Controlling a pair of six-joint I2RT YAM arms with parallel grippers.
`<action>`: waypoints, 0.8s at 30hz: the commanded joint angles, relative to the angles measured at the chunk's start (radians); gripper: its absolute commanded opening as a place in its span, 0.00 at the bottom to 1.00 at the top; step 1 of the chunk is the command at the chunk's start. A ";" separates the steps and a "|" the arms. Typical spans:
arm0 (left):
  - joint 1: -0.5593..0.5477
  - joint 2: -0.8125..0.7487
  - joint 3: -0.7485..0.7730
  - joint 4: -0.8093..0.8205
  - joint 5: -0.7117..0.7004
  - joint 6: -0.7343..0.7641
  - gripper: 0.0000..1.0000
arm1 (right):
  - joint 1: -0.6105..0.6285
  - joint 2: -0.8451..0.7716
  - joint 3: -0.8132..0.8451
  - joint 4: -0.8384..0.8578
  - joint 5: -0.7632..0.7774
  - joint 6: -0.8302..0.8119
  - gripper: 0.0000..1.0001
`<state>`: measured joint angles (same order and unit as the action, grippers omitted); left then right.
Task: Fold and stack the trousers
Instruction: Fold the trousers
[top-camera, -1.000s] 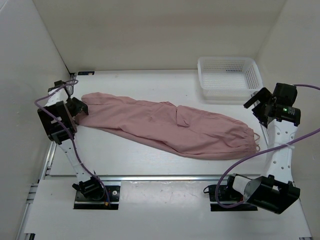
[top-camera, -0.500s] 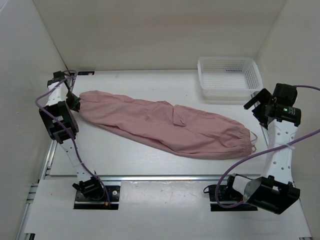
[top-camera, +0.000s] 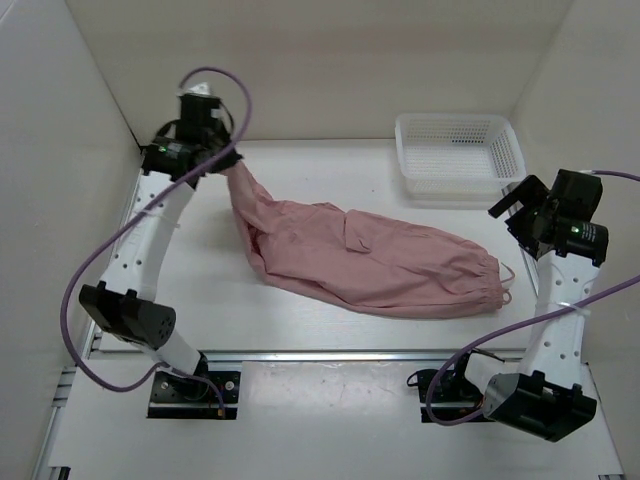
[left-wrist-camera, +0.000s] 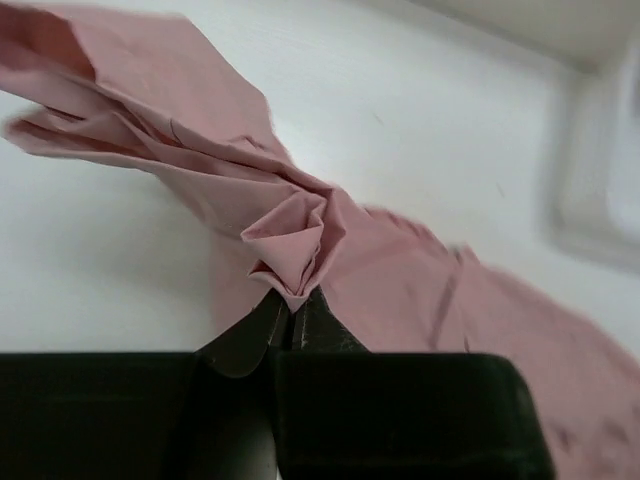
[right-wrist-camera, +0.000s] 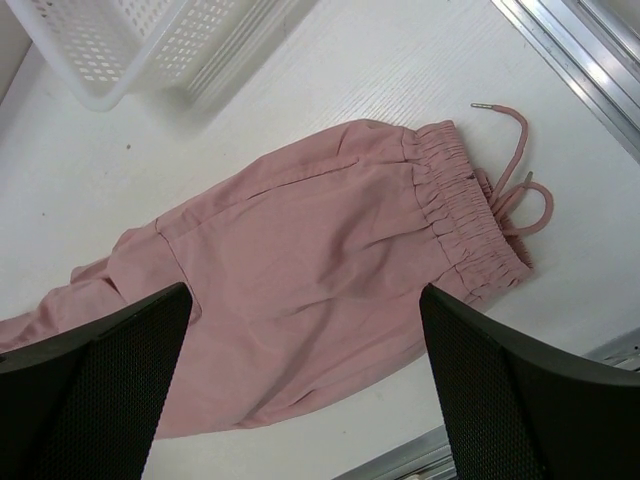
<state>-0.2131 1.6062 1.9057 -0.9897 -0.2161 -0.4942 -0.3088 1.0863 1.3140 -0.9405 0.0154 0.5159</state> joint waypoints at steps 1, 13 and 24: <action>-0.199 -0.019 -0.069 -0.078 -0.066 -0.061 0.10 | 0.004 -0.032 0.033 0.000 -0.026 -0.005 0.99; -0.660 0.234 0.005 -0.348 -0.221 -0.196 1.00 | 0.043 -0.111 -0.044 0.009 -0.026 0.004 0.99; -0.683 0.485 0.154 -0.299 -0.114 -0.112 0.99 | 0.063 -0.120 -0.093 0.020 -0.086 0.013 0.99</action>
<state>-0.8745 1.9842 1.9907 -1.3098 -0.3721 -0.6472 -0.2523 0.9821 1.2320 -0.9401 -0.0349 0.5243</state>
